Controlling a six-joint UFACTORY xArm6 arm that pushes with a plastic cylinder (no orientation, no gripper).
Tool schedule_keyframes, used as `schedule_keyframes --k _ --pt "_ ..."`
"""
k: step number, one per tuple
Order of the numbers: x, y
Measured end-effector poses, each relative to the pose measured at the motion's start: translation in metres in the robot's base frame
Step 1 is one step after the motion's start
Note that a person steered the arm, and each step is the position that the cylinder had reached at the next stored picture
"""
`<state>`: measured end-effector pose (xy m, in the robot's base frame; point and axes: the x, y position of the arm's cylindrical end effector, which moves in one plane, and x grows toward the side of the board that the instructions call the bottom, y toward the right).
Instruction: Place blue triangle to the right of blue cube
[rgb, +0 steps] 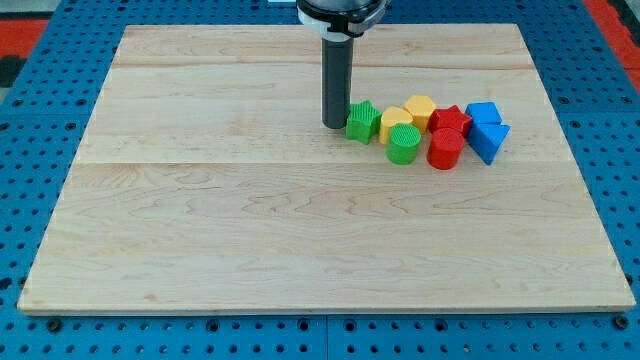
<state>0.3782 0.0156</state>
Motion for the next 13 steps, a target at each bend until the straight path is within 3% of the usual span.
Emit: schedule_keyframes --k 1,3,4,5,7,9,13 --pt "0.011 -0.006" --pt "0.112 -0.029" --pt "0.135 0.0" --pt "0.149 0.075" --pt "0.121 0.173" --pt "0.06 0.185" --pt "0.037 0.21"
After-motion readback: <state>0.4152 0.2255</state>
